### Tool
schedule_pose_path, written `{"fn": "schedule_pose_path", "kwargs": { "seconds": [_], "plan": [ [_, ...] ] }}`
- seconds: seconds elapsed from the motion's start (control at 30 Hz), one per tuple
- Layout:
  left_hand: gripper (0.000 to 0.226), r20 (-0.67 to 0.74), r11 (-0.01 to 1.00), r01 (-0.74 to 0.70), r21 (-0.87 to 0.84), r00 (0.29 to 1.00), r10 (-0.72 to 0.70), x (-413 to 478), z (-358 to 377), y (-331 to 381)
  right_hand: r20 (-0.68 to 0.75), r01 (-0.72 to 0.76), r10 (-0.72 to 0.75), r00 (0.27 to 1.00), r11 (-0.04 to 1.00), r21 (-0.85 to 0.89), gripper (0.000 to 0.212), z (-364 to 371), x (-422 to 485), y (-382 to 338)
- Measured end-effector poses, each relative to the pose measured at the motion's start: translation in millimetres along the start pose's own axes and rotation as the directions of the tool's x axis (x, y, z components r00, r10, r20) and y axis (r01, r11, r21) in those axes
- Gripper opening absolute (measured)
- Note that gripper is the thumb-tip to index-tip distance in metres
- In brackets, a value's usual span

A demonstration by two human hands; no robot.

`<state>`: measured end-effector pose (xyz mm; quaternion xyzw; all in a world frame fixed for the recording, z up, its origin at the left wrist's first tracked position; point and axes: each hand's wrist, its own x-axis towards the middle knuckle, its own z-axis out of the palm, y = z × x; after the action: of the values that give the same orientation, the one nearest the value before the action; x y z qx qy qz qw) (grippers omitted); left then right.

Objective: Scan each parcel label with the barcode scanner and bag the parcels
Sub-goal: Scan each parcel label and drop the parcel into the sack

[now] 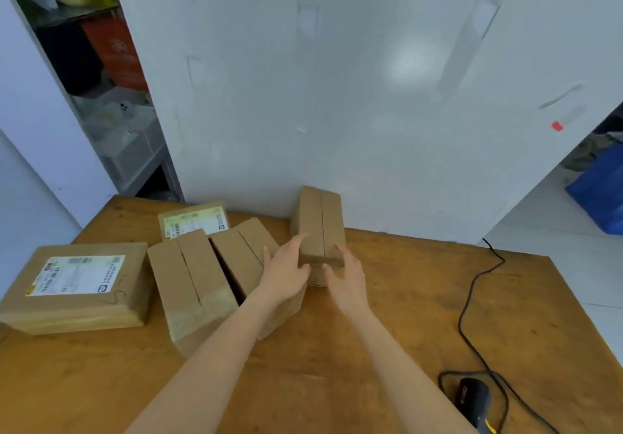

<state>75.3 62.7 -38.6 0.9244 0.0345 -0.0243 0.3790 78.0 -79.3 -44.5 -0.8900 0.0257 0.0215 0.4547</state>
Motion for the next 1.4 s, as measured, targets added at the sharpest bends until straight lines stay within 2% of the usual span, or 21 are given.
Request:
{"fn": "schedule_pose_path", "kwargs": {
  "seconds": [0.13,0.2,0.37,0.6,0.73,0.83,0.9,0.93,0.97,1.0,1.07,1.13,1.17,1.23,1.33,1.4],
  "plan": [
    [0.070,0.047,0.952,-0.004,-0.306,0.999,0.019,-31.7,28.9,39.4,-0.025,-0.104,0.112,0.993,0.969,0.223,0.051,-29.6,-11.6,22.4],
    [0.070,0.063,0.915,-0.002,-0.403,0.998,0.031,-51.6,46.1,62.1,-0.008,-0.164,0.176,0.984,0.936,0.313,0.057,-49.7,-21.5,38.2],
    [0.069,0.129,0.869,0.038,-0.493,0.991,0.029,-99.2,100.1,104.4,0.075,-0.302,0.299,0.951,0.855,0.421,0.076,-97.1,-53.2,85.7],
    [0.067,0.230,0.803,0.149,-0.577,0.973,-0.015,-143.9,147.8,129.3,0.261,-0.448,0.365,0.894,0.750,0.487,0.115,-135.5,-92.1,138.0],
    [0.060,0.194,0.739,0.181,-0.649,0.978,-0.069,-155.3,145.9,132.3,0.307,-0.461,0.350,0.885,0.746,0.480,0.110,-144.6,-102.5,151.9],
    [0.042,0.093,0.667,0.199,-0.718,0.977,-0.192,-165.3,141.0,132.8,0.365,-0.475,0.320,0.874,0.720,0.506,0.102,-155.2,-104.8,157.0],
    [0.026,-0.047,0.564,0.215,-0.797,0.910,-0.413,-170.4,136.7,126.7,0.431,-0.465,0.244,0.869,0.699,0.543,0.109,-165.4,-104.7,161.7],
    [0.018,-0.082,0.474,0.219,-0.853,0.840,-0.536,-172.4,133.5,120.1,0.467,-0.451,0.187,0.864,0.699,0.554,0.115,-170.4,-104.9,163.6],
    [0.011,-0.057,0.355,0.232,-0.906,0.763,-0.644,-174.8,128.7,111.6,0.495,-0.426,0.132,0.859,0.721,0.546,0.121,-175.1,-105.8,164.7],
    [0.012,0.026,0.215,0.252,-0.943,0.703,-0.711,-177.4,123.1,102.3,0.511,-0.386,0.087,0.855,0.764,0.516,0.123,-179.1,-106.7,165.5],
    [0.048,0.291,-0.076,0.343,-0.936,0.636,-0.715,-185.4,114.0,80.4,0.520,-0.285,0.017,0.854,0.851,0.441,0.121,-186.2,-108.9,166.7],
    [0.079,0.484,-0.268,0.418,-0.868,0.594,-0.642,-198.3,108.3,59.9,0.535,-0.229,-0.028,0.845,0.884,0.408,0.114,-192.4,-109.9,169.2],
    [0.089,0.537,-0.306,0.452,-0.838,0.580,-0.613,-205.5,106.2,51.3,0.553,-0.203,-0.052,0.832,0.898,0.390,0.112,-194.8,-110.6,170.0],
    [0.098,0.609,-0.312,0.536,-0.784,0.567,-0.555,-217.5,105.3,37.0,0.606,-0.085,-0.121,0.786,0.950,0.300,0.111,-198.3,-112.9,168.9],
    [0.085,0.664,-0.260,0.633,-0.729,0.563,-0.492,-226.4,106.5,28.7,0.653,0.190,-0.226,0.723,0.974,0.126,0.111,-196.7,-117.3,161.5],
    [0.073,0.625,-0.234,0.611,-0.756,0.569,-0.534,-225.8,108.4,28.6,0.608,0.326,-0.283,0.742,0.944,0.042,0.115,-191.8,-120.2,155.0]
  ]
}}
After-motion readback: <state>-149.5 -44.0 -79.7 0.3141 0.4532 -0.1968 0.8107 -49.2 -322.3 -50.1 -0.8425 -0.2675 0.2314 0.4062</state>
